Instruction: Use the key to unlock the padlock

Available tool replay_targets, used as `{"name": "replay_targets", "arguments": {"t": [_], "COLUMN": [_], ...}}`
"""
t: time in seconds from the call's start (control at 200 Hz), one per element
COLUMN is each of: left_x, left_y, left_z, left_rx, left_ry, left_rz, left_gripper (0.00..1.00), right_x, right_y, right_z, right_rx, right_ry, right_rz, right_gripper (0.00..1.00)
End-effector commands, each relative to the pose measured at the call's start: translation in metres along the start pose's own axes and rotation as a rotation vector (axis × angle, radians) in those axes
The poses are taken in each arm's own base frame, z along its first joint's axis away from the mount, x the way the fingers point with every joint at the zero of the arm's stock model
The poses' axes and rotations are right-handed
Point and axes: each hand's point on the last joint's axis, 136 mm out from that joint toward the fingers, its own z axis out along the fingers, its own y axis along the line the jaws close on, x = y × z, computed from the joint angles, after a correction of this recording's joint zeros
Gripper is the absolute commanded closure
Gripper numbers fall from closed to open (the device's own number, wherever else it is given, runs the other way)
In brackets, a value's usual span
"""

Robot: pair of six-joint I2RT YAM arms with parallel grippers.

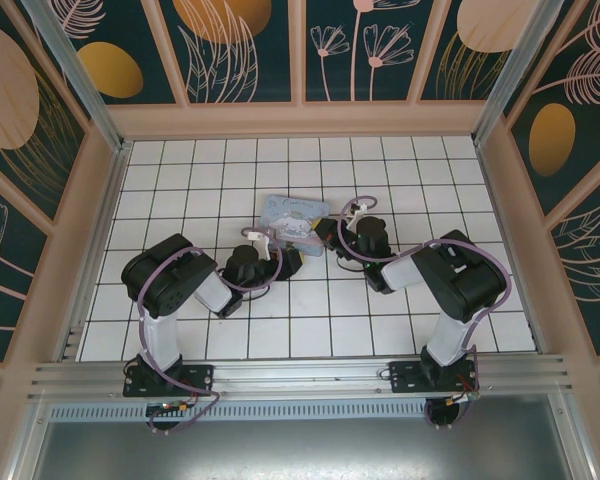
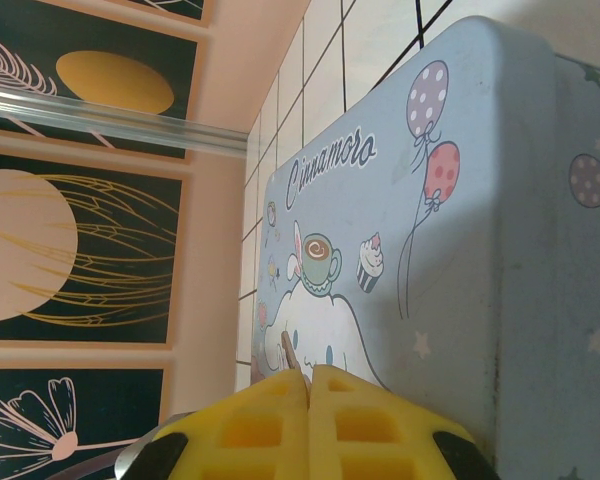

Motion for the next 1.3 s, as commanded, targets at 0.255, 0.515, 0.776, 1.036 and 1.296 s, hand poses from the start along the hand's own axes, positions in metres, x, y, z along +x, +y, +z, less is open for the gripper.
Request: {"name": "replay_targets", "arguments": {"t": [0.255, 0.515, 0.776, 1.036, 1.296], "left_x": [0.004, 0.003, -0.004, -0.009, -0.008], "left_y": [0.011, 0.009, -0.005, -0.031, -0.053], "left_z": [0.006, 0.008, 0.007, 0.004, 0.0], "left_rx": [-0.055, -0.052, -0.031, 0.039, 0.11], "left_ry": [0.029, 0.032, 0.048, 0.097, 0.158], "left_rz": [0.01, 0.011, -0.008, -0.076, -0.122], "left_gripper": [0.63, 0.8, 0.99, 1.0, 1.0], "right_x": [-0.004, -0.005, -0.009, 0.008, 0.047], "right_y": [0.006, 0.013, 0.044, 0.056, 0.024], "right_z": [0.003, 0.004, -0.009, -0.047, -0.078], "right_rx": [-0.027, -0.04, -0.078, -0.072, -0.009], "right_ry": [-0.006, 0.001, -0.001, 0.003, 0.016], "right_rz": [0.001, -0.009, -0.059, -0.107, -0.08], "right_gripper": [1.0, 1.0, 1.0, 1.0, 1.0]}}
